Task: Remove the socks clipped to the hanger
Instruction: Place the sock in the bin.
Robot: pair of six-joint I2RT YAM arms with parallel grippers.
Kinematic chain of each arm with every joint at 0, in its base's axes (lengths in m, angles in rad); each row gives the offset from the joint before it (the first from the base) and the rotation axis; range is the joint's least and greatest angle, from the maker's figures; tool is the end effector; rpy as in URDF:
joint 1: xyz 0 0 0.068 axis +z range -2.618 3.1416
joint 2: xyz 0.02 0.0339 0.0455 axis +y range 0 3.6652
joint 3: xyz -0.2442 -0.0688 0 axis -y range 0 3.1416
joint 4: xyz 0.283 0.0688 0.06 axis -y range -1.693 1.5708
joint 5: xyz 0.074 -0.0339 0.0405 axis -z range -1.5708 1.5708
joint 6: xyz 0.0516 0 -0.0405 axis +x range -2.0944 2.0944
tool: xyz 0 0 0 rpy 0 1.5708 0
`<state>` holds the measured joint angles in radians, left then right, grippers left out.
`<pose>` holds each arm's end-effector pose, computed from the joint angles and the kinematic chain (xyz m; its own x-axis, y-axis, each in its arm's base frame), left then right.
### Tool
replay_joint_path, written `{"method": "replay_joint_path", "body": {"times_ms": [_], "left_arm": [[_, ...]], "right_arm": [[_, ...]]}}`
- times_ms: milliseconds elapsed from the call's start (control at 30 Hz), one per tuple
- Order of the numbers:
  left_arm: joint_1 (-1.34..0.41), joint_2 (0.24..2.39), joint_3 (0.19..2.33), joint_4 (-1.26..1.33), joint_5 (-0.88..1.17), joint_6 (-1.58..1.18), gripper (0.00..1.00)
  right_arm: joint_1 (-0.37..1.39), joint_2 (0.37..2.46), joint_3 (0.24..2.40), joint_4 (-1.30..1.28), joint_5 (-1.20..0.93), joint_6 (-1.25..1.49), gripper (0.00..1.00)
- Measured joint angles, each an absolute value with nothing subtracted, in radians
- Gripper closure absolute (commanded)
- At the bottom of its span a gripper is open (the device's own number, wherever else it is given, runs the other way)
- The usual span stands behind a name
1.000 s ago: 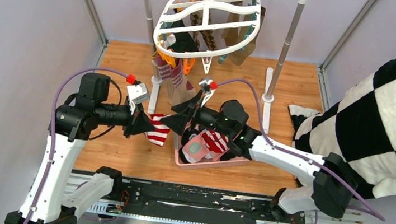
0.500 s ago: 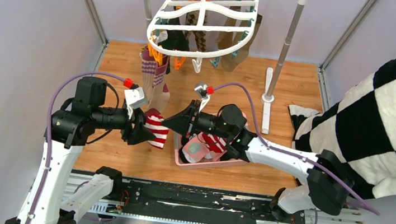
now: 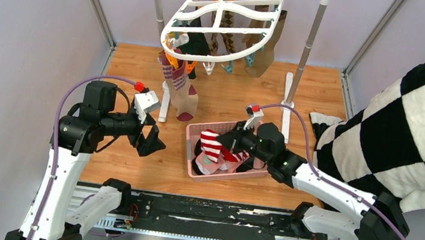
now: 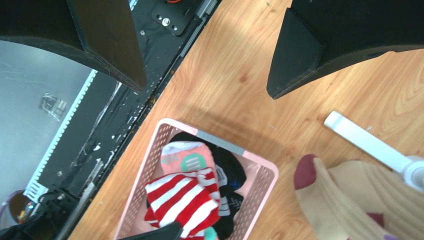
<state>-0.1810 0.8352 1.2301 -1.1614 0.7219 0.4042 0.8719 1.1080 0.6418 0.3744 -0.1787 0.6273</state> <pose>0.1665 -0.0651 0.3806 -0.3900 0.3715 -0.8426 0.8231 0.5509 -0.1381 0.1956 0.2470 0.2470 -0.5568 0.2353 -0.7966 -0.6675 0.4441 0.5977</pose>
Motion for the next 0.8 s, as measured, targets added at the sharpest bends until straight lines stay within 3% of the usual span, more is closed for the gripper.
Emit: {"method": "replay_joint_path", "body": {"times_ms": [300,533,800], "left_arm": [[-0.181,0.836,1.221,-1.161,0.634,0.384,0.0],[-0.181,0.833,1.221,-1.157,0.601,0.362,0.0],[-0.181,0.832,1.219,-1.147,0.59,0.347,0.0]], "right_arm": [[0.796,1.087,0.547,0.081,0.118,0.576,0.89],[0.814,1.195,0.607,0.023,0.165,0.522,0.76],[0.958,1.217,0.739,0.036,0.162,0.471,0.45]]}}
